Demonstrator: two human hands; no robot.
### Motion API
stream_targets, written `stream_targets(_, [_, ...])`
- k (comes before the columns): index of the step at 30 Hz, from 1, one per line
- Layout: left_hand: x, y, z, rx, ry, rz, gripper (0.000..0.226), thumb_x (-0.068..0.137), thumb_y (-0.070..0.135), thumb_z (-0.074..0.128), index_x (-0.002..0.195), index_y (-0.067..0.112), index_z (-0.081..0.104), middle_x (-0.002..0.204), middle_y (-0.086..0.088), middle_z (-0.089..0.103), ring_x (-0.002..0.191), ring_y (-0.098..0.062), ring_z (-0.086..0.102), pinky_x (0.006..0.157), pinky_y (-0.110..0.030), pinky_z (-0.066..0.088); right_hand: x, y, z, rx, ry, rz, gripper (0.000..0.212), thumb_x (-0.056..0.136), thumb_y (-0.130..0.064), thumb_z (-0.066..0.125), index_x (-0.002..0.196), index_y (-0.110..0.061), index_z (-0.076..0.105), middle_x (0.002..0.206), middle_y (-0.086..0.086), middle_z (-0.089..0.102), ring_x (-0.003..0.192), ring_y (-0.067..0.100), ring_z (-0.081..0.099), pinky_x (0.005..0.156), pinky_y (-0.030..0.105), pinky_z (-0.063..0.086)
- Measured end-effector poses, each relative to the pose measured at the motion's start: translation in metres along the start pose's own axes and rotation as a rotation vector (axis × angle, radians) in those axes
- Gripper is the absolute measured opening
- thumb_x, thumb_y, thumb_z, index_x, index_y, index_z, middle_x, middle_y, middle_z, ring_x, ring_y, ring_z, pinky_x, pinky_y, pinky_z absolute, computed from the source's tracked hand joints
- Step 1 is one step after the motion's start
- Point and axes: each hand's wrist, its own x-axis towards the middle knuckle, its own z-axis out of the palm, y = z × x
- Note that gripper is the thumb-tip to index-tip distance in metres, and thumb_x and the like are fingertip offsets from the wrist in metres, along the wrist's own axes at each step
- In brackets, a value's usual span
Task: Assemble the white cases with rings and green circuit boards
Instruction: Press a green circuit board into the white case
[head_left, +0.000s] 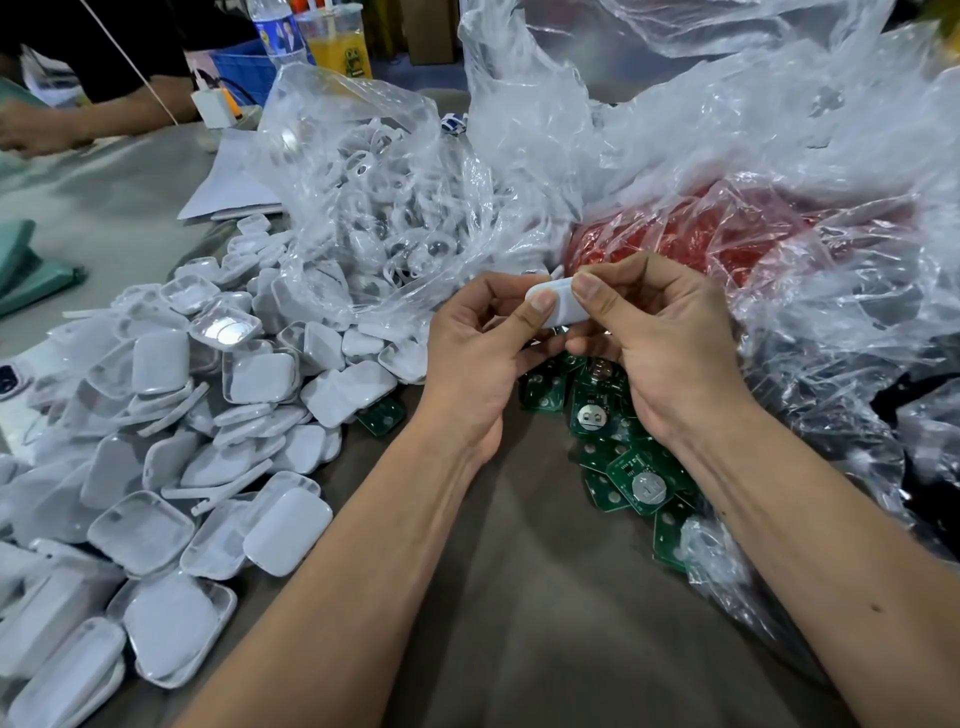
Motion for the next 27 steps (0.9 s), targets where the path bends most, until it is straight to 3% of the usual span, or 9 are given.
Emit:
stream_targets(5, [0.0001,-0.0003,-0.0005,0.0,-0.012,0.003,0.002,0.092,0.004,0.068,0.092,0.005,0.067,0.088,-0.01,0.07,0.081,-0.022,0.07,0.076,-0.037,0.062,0.0002,0.0019,0.0,-0.026,0.012,-0.023,0.008,0.077,-0.017,0.08,0.074,-0.019,0.073,0.082,0.008,0.077,0.055,0.023,0.068,0.048,0.026,0.056])
stream_targets(9, [0.0006,-0.0008,-0.0002,0.025,-0.005,0.005,0.003,0.093,0.003,0.069,0.091,0.006,0.068,0.083,-0.007,0.071,0.077,-0.02,0.069,0.075,-0.037,0.062,0.0012,0.0038,-0.0004,-0.062,0.032,-0.046,0.013,0.088,-0.005,0.076,0.08,-0.013,0.07,0.082,0.011,0.076,0.049,0.022,0.067,0.046,0.026,0.055])
stream_targets(13, [0.0017,0.0002,-0.0012,0.052,0.005,0.019,0.003,0.093,0.004,0.069,0.091,0.006,0.068,0.079,-0.003,0.072,0.075,-0.019,0.068,0.079,-0.043,0.061,0.0014,0.0048,0.0005,-0.087,0.041,-0.075,0.016,0.09,-0.002,0.075,0.08,-0.013,0.069,0.079,0.008,0.075,0.047,0.021,0.067,0.044,0.027,0.056])
stream_targets(18, [-0.0001,-0.0004,0.0009,0.091,0.019,0.042,0.003,0.094,0.003,0.068,0.094,0.002,0.066,0.082,-0.009,0.068,0.076,-0.022,0.069,0.082,-0.05,0.061,0.0012,0.0078,-0.0003,-0.148,0.058,-0.133,0.015,0.091,-0.003,0.076,0.083,-0.013,0.07,0.081,0.009,0.076,0.049,0.024,0.068,0.046,0.028,0.056])
stream_targets(22, [0.001,0.0024,0.0011,0.112,0.029,0.11,0.008,0.096,0.003,0.067,0.098,-0.004,0.063,0.097,-0.031,0.063,0.08,-0.028,0.068,0.073,-0.042,0.062,0.0023,0.0095,-0.0015,-0.182,0.013,-0.153,0.008,0.092,-0.006,0.077,0.093,-0.008,0.069,0.087,0.016,0.075,0.055,0.029,0.071,0.051,0.031,0.059])
stream_targets(27, [0.0003,0.0031,-0.0003,0.138,0.01,0.159,0.005,0.094,0.002,0.069,0.093,0.001,0.064,0.091,-0.021,0.07,0.084,-0.031,0.069,0.079,-0.051,0.062,0.0046,0.0092,-0.0046,-0.223,-0.009,-0.185,0.009,0.09,-0.005,0.078,0.094,-0.009,0.071,0.087,0.011,0.077,0.057,0.028,0.071,0.054,0.034,0.06])
